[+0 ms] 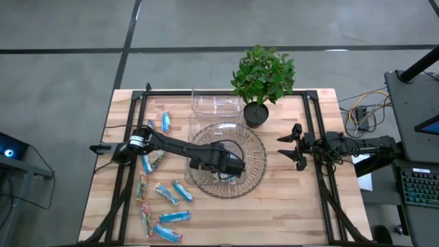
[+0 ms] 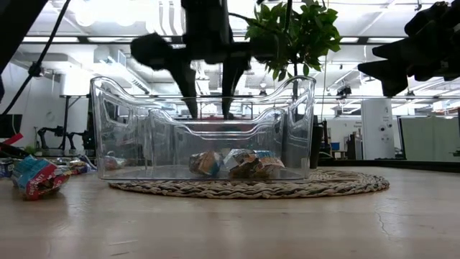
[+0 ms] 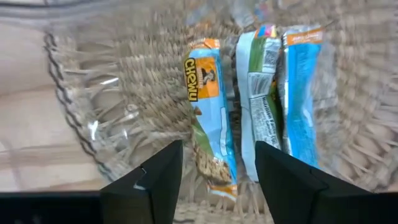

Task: Pick and place Granola Bars by type
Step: Put the yellow granola bar into the bottom transparent bin

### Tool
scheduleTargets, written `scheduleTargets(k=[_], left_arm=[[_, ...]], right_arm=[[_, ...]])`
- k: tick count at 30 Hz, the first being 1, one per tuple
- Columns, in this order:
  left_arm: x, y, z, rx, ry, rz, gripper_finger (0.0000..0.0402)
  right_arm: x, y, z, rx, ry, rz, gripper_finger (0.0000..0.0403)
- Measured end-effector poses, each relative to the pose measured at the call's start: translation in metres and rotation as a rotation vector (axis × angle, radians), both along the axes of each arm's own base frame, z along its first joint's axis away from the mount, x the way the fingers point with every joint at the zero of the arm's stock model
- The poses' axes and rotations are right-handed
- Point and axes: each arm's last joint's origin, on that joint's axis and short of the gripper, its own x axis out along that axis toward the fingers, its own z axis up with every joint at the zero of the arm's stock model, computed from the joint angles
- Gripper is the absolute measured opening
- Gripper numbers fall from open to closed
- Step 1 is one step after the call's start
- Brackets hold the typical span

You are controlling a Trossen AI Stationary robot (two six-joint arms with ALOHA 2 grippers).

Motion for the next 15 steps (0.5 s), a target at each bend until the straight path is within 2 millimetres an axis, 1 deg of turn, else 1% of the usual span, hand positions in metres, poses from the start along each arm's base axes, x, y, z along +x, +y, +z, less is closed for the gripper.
scheduleTargets(k=[4,9,12,15], left_arm=[[-0.002,0.001,0.023,0.019,-0.011,0.001,0.0182],[-0.012,0.003,0.050,0.025,-0.024,-0.019,0.0181],[-0.024,0.006,0.057,0.032,0.011,-0.022,0.0181],[-0.039,0.008,0.058,0.033,0.037,-0.011,0.0181]], right_arm=[[0.000,0.000,0.000,0.000,0.000,0.000,0.0224],[0.000,0.000,0.000,0.000,0.000,0.000,0.0224],[0.000,0.000,0.000,0.000,0.000,0.000,0.0224],[0.000,0.000,0.000,0.000,0.000,0.000,0.0224]])
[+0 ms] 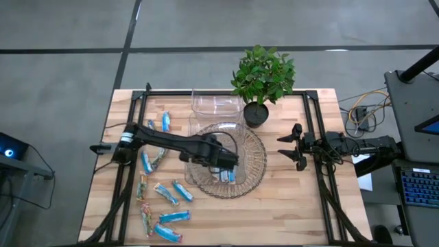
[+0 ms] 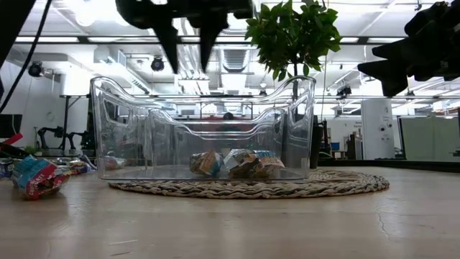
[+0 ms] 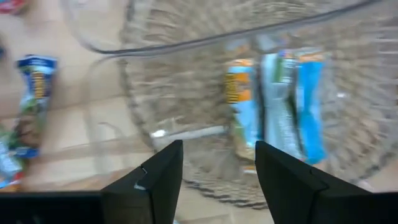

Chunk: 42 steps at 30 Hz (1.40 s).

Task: Pick and place Granola Bars by type
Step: Put the yellow granola bar into the bottom transparent bin

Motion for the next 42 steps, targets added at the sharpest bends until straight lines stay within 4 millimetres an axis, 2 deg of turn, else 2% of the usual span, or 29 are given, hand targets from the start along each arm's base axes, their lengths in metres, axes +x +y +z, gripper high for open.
scheduleTargets(k=[5,11,21,31,42], left_arm=[[-0.031,0.004,-0.003,-0.006,0.030,0.056,0.0181],[-0.076,0.004,0.002,-0.025,-0.016,0.092,0.0181],[-0.144,-0.014,-0.012,-0.088,0.027,0.088,0.0181],[-0.172,-0.032,-0.027,-0.104,0.090,-0.405,0.0181],[-0.178,-0.048,-0.051,-0.118,0.113,-1.000,0.0181]], right_arm=[[0.000,0.000,0.000,0.000,0.000,0.000,0.0224],[0.000,0.000,0.000,0.000,0.000,0.000,0.0224],[0.000,0.000,0.000,0.000,0.000,0.000,0.0224],[0.000,0.000,0.000,0.000,0.000,0.000,0.0224],[0.000,0.000,0.000,0.000,0.000,0.000,0.0224]])
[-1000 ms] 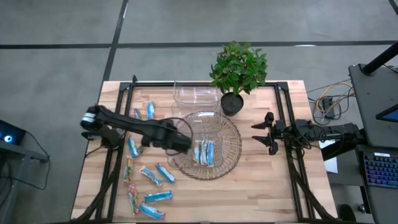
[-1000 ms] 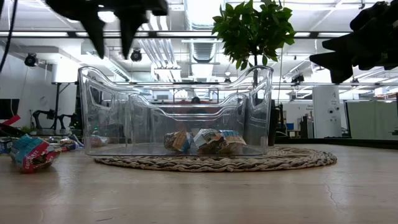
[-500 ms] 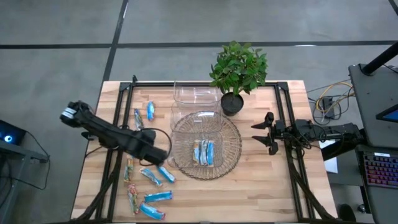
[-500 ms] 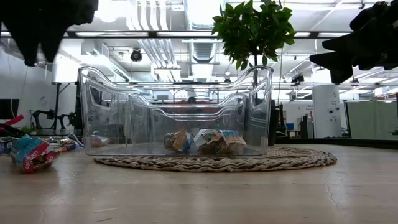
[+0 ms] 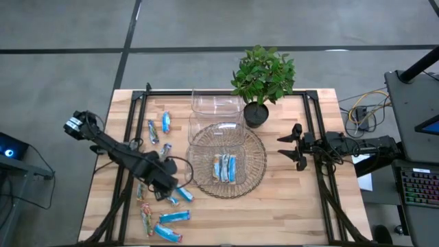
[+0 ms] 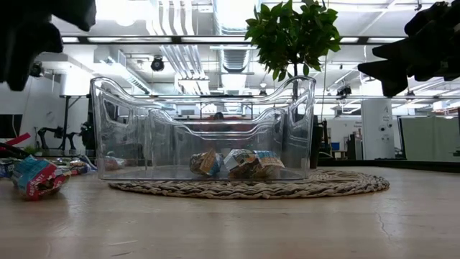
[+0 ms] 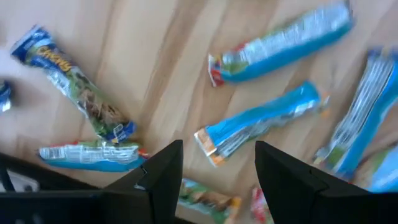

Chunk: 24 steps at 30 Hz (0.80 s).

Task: Pick and place Granola Bars by type
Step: Put the yellow granola bar into the bottom transparent bin

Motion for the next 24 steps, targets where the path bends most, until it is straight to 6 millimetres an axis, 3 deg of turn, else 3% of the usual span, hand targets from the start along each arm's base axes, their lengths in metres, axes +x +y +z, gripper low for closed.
scheduleTargets(k=[8,15,24], left_arm=[[-0.021,-0.002,-0.026,-0.015,0.057,-0.202,0.0181],[-0.031,-0.022,-0.037,-0.050,-0.004,-0.419,0.0181],[-0.039,-0.025,-0.062,0.002,-0.023,-0.530,0.0181]], right_arm=[[0.000,0.000,0.000,0.000,0.001,0.000,0.0224],[0.000,0.000,0.000,0.000,0.000,0.000,0.0224],[0.000,0.000,0.000,0.000,0.000,0.000,0.0224]])
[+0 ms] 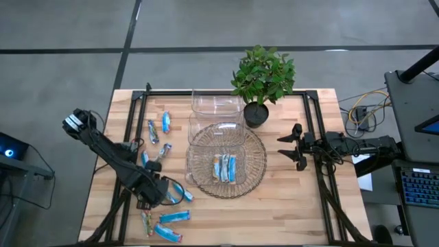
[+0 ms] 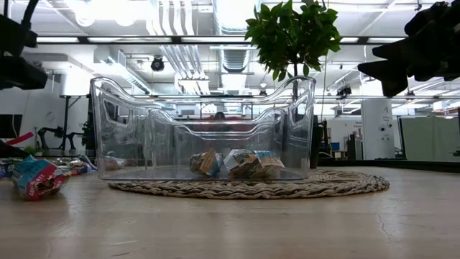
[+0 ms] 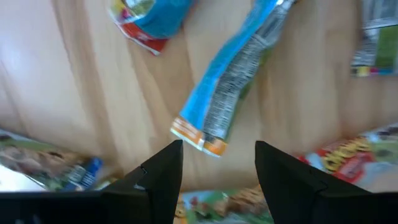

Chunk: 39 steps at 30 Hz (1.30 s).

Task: Pick and place Granola Bars by type
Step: Put the yellow granola bar into the bottom transparent bin

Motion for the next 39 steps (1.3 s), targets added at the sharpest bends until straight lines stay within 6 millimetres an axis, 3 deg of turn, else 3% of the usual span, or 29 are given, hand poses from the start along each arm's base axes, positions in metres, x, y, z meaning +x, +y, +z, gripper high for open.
scheduleTargets(k=[21,25,31,39], left_arm=[[0.000,-0.002,-0.042,0.005,-0.077,-0.203,0.0179],[0.002,-0.003,-0.044,-0.018,-0.101,-0.194,0.0139],[0.002,-0.003,-0.043,-0.012,-0.115,-0.109,0.0023],[0.004,-0.006,-0.019,-0.093,-0.124,0.038,0.0017]], right_arm=[[0.000,0.000,0.000,0.000,0.001,0.000,0.0224],[0.000,0.000,0.000,0.000,0.000,0.000,0.0224],[0.000,0.000,0.000,0.000,0.000,0.000,0.0224],[0.000,0.000,0.000,0.000,0.000,0.000,0.0224]])
